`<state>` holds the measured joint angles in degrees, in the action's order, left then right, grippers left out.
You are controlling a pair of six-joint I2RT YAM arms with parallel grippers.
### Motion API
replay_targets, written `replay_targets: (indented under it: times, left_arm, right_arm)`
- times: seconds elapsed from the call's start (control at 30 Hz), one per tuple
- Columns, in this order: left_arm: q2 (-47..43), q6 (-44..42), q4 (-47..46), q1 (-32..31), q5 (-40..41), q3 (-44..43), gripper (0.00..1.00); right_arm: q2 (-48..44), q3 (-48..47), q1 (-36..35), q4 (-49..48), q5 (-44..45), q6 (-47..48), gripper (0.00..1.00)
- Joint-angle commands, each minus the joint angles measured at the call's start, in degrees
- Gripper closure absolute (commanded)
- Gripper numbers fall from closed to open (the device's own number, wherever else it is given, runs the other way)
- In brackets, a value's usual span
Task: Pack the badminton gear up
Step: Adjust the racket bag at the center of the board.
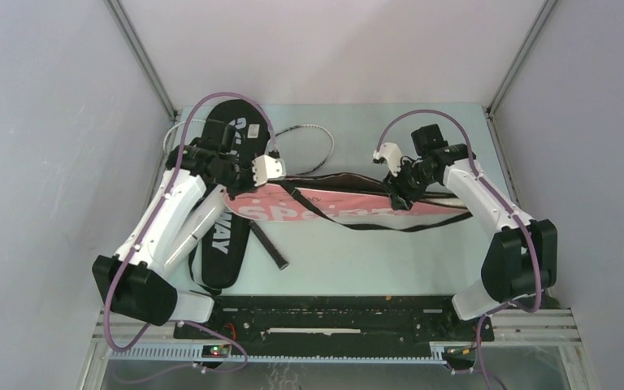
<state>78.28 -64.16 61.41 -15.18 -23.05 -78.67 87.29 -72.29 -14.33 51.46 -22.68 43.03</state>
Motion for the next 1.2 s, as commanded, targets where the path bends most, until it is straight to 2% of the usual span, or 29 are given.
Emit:
replay_targets:
  times: [0.0, 0.13, 0.37, 0.6, 0.8, 1.03, 1.17]
  left_arm:
    - [-3.0, 10.1, -5.8, 0.4, -10.5, 0.5, 1.0]
    - [-2.5, 11.1, -7.7, 0.6, -12.7, 0.8, 1.0]
    - [-2.4, 8.3, -9.2, 0.6, -14.4, 2.8, 1.0]
    - [-2.2, 10.1, -12.4, 0.0, -14.9, 4.3, 1.0]
    - [-2.3, 9.5, -15.6, -3.5, -13.6, 7.0, 1.0]
    - [1.8, 10.7, -15.4, -7.2, -13.4, 4.5, 1.0]
    - [3.6, 10.2, -14.8, -8.7, -13.2, 2.8, 1.0]
  right_arm:
    - [0.2, -3.2, 0.5, -2.8, 3.4, -2.5, 0.28]
    - [-1.2, -4.9, 1.0, -2.8, 4.2, -4.0, 0.2]
    - [-4.5, -5.2, 6.5, -4.4, 6.8, -7.2, 0.18]
    - [-7.5, -3.9, 16.1, -2.7, -1.0, -8.6, 0.16]
    - [-8.7, -2.4, 22.0, -3.4, -5.1, -10.4, 0.14]
    - [-7.9, 1.8, 21.5, -3.9, -4.3, -7.3, 0.11]
    - [-8.3, 4.2, 17.8, -3.5, -3.3, -3.0, 0.07]
